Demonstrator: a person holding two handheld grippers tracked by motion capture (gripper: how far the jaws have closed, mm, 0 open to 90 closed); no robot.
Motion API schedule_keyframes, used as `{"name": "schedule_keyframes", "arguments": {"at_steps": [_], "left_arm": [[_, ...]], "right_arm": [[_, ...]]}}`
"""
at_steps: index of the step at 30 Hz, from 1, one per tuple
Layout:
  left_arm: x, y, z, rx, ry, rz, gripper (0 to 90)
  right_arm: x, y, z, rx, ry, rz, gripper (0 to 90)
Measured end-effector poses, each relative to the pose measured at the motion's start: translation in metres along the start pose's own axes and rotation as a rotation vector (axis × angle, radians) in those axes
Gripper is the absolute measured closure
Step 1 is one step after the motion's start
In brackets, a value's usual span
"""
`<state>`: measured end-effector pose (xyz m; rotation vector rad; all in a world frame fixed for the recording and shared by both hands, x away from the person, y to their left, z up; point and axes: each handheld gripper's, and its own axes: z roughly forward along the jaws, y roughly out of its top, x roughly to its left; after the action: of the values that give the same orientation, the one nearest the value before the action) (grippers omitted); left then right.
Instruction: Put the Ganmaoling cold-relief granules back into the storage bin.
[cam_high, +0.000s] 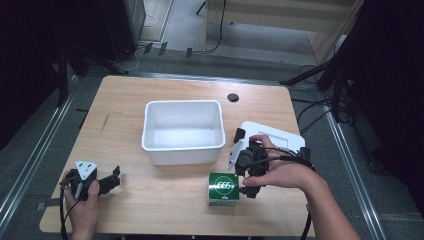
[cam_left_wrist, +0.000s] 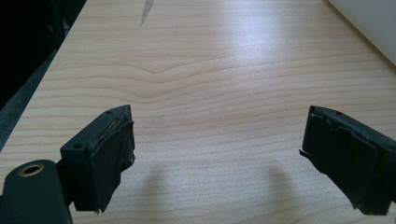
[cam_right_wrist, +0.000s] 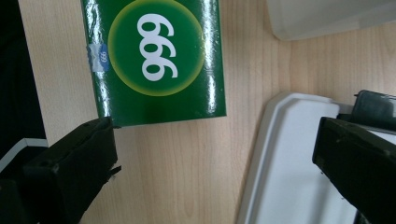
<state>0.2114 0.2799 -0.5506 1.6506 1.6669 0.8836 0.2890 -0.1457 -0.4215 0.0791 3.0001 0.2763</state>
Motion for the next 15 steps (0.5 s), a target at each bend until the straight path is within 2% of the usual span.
{"name": "schedule_keyframes", "arguments": {"at_steps": [8,12,13,15], "left_arm": [[0.000,0.000,0.000,0.000,-0.001,0.000,9.5],[0.000,0.000,0.000,0.001,-0.001,-0.001,9.5],[0.000,0.000,0.000,0.002,0.000,0.001,9.5],[0.000,0.000,0.000,0.003,0.000,0.002,9.5]], "right_arm": [[0.008,0.007,0.011,0.009,0.027,-0.029,0.0],[0.013,0.011,0.017,0.010,0.047,-0.036,0.0],[0.015,0.011,0.019,0.019,0.054,-0.024,0.0],[0.016,0.013,0.023,0.017,0.059,-0.043,0.0]]}}
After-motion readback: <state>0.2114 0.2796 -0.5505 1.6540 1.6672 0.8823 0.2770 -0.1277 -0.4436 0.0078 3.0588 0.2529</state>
